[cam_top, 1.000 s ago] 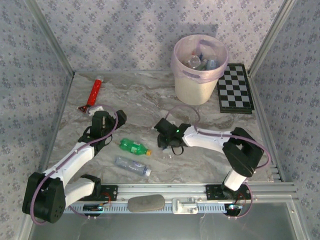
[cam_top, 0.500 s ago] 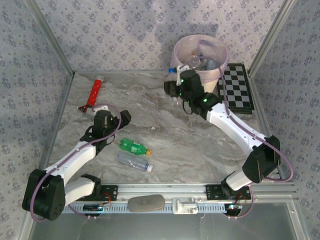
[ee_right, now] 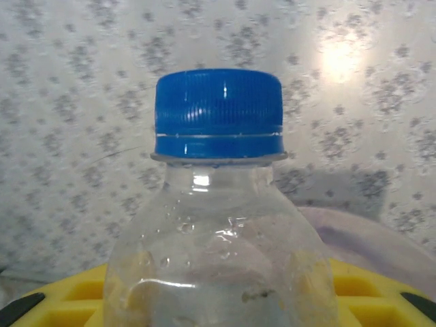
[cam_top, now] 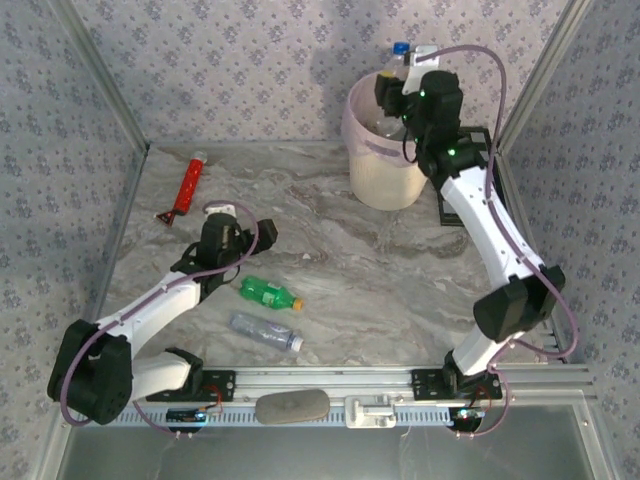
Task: Put the plastic bottles in the bin
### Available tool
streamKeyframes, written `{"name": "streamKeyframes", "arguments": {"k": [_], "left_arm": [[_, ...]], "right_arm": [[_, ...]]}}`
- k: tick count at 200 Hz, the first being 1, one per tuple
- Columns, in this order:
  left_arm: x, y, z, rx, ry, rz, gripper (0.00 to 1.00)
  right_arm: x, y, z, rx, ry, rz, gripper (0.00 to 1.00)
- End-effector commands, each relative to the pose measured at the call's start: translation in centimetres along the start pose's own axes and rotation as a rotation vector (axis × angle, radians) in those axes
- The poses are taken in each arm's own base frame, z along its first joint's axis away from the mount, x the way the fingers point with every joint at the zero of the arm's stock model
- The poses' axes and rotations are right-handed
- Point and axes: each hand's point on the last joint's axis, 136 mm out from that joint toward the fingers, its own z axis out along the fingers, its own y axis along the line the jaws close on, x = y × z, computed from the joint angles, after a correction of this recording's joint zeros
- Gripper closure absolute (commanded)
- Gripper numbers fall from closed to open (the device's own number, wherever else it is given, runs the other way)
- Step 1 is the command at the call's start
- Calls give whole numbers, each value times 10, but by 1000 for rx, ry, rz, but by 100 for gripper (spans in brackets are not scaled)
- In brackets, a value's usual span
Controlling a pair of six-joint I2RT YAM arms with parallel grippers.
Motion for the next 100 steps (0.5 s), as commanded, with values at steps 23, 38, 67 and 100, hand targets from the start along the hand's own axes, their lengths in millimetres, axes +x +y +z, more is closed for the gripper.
{"name": "streamKeyframes", "arguments": {"k": [23, 38, 67, 100], "left_arm": [[-10, -16, -2, 32, -7, 44, 0], [-11, -15, -2, 27, -6, 44, 0], [-10, -12, -3, 12, -2, 44, 0], [-9, -11, -3, 3, 3, 50, 0]], "right_arm": [[30, -41, 48, 58, 139, 48, 56], [50, -51, 60, 80, 206, 57, 55], [89, -66, 73, 109, 323, 103, 55], [120, -79, 79, 129, 400, 173, 54]]}}
